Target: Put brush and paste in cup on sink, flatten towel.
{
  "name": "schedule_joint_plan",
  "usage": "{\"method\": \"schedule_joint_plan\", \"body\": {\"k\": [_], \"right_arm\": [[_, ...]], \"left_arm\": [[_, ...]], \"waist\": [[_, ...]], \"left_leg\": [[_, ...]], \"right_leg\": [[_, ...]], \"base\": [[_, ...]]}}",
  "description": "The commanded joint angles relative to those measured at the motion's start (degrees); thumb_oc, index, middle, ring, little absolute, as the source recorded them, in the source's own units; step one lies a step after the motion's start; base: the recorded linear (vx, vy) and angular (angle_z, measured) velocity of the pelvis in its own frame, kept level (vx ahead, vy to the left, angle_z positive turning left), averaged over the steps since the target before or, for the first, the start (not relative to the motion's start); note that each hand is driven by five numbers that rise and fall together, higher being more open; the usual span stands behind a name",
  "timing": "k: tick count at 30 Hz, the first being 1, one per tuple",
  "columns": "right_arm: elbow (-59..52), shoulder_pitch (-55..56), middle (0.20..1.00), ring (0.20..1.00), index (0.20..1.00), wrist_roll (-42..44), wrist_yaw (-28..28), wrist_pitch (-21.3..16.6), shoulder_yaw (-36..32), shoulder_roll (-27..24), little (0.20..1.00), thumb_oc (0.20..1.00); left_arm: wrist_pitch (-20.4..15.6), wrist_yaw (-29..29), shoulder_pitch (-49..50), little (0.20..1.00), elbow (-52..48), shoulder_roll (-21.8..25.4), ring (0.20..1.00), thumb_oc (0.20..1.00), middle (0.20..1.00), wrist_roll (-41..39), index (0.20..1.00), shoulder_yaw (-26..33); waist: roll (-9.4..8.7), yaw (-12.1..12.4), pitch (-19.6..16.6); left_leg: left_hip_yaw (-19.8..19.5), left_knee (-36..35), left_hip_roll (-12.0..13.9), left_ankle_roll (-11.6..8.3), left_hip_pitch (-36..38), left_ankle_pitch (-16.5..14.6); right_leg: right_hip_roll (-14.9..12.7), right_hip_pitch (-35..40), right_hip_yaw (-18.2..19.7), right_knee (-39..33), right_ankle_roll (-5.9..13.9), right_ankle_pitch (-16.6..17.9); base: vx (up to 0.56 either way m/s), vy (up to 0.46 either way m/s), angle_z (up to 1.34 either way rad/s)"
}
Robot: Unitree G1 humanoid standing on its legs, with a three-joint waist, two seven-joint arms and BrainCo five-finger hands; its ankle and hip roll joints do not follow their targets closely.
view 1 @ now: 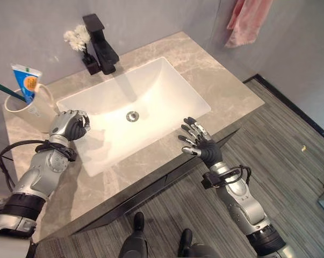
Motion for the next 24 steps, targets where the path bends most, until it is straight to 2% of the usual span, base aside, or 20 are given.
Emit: {"method": "schedule_joint_plan", "body": {"k": [1,7,15,24], "right_arm": [[-1.60,0.43,1.000,1.000,1.000,1.21,-0.25,-0.67,0.48,0.46,1.000,1.000],[-1.15,0.51,1.000,1.000,1.000,0.66,-0.41,-0.55,0.40,0.68,1.000,1.000],[-0.59,1.66,1.000,1.000,1.000,0.33,0.39,0.24,0.61,1.32,1.000,1.000],[-0.91,2.56,1.000,1.000,1.000,0.14,0.26,0.26,-0.31,1.37,1.000,1.000]], "left_arm": [[-0.89,2.30,-2.00,0.200,-0.29,5.23,0.200,0.200,0.200,-1.56,0.200,2.61],[-0.84,2.21,0.94,0.200,-2.02,6.86,0.200,0.200,0.200,-1.00,0.200,5.02],[-1.03,2.19,7.72,0.200,-5.02,7.47,0.200,0.200,0.200,-0.28,0.200,10.53],[-0.69,2.00,8.45,0.200,-5.05,7.66,0.200,0.200,0.200,-0.26,0.200,11.00]], "waist": [[-3.31,0.82,-0.27],[-3.66,1.53,-0.08],[-3.18,2.51,-0.86],[-3.71,2.56,-1.26]], "left_leg": [[-1.48,3.53,-1.22,0.71,-5.42,-2.30],[-1.20,3.51,-1.55,0.97,-4.93,-2.83],[-1.64,4.08,-1.41,0.49,-3.78,-3.18],[-2.52,3.17,-1.58,0.75,-3.71,-3.20]], "right_leg": [[-1.50,2.72,2.47,-5.37,3.62,-0.93],[-1.97,2.95,2.38,-5.47,3.70,-0.88],[-1.89,5.03,1.39,-5.90,3.31,-1.54],[-1.84,5.02,0.73,-6.10,3.57,-1.47]], "base": [[0.00,0.000,0.00],[0.00,0.000,0.00],[0.02,-0.009,-0.01],[0.01,0.001,0.04]]}}
